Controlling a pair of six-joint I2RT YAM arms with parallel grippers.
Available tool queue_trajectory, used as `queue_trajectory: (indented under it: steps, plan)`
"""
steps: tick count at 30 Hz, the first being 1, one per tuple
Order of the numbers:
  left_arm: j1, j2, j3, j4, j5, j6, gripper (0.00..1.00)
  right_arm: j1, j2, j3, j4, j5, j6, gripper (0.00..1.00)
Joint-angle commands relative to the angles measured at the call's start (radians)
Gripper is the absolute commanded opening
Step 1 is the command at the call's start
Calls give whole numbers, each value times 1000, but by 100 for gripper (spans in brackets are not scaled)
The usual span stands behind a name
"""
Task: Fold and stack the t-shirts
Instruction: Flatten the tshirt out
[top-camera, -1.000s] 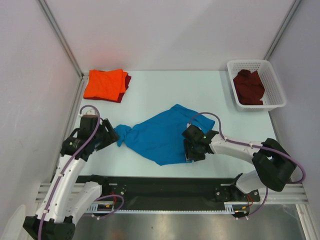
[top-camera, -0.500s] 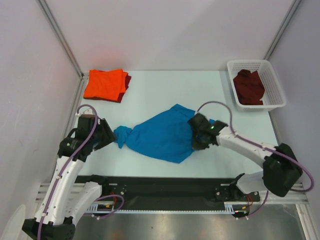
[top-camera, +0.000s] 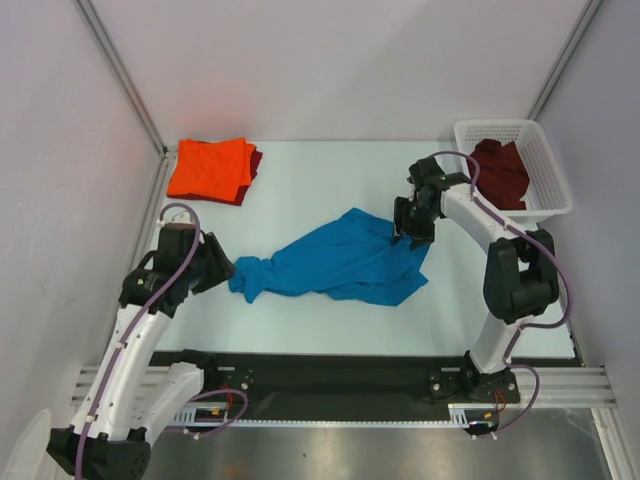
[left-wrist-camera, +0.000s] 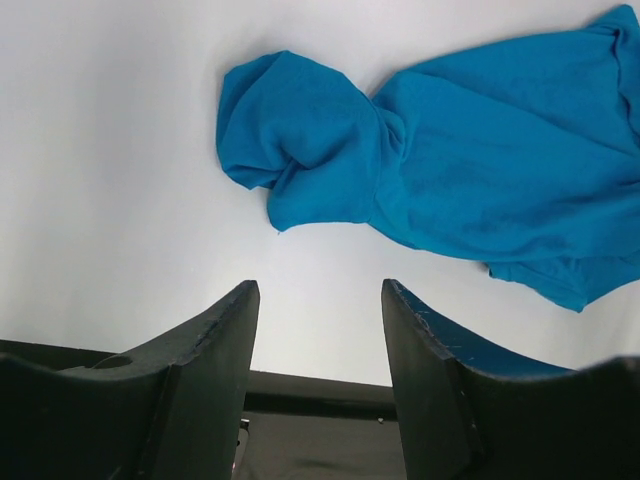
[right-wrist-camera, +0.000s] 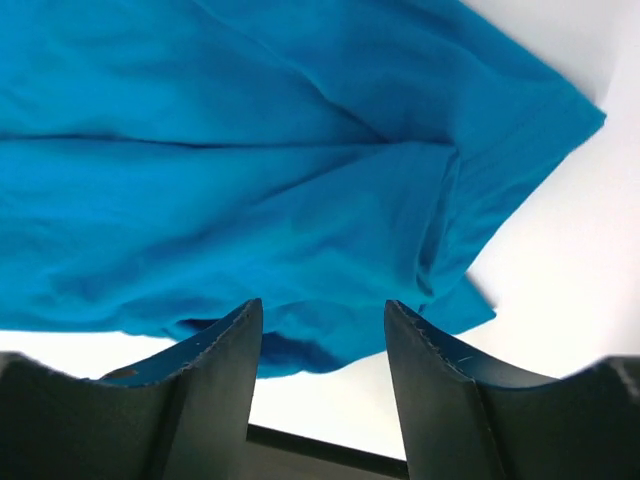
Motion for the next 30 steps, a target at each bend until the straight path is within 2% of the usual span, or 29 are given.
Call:
queue_trajectory:
  steps: [1,5,7,9,11,13,15,20,26,30]
  plan:
    - [9,8,17,36,20,29,58,26,-14,103,-47,50,-60,57]
    - [8,5,3,32,28,27,58,47,-130,-15,-37,125,-57,45]
    - [8,-7,-5,29,25,29,58,60,-187,-150,18,130,-53,35]
    - [8,-13,-9,28,23,29,58,61,-247,-243,115,81,-28,30]
    - [8,-9,-9,28,28,33,58,58,-246,-308,161,30,-16,36]
    - [8,-1,-8,25,35,32,57,58,-206,-320,212,25,10,53]
    - [8,2,-12,30,46,23,57,64,-162,-319,267,16,21,55]
    - [8,5,-23,41,63,12,57,61,-59,-300,312,21,81,52]
    - [8,-12,-8,19,55,21,57,66,-22,-303,330,71,104,50]
    - [8,-18,-2,5,49,26,57,67,-19,-296,323,87,99,33]
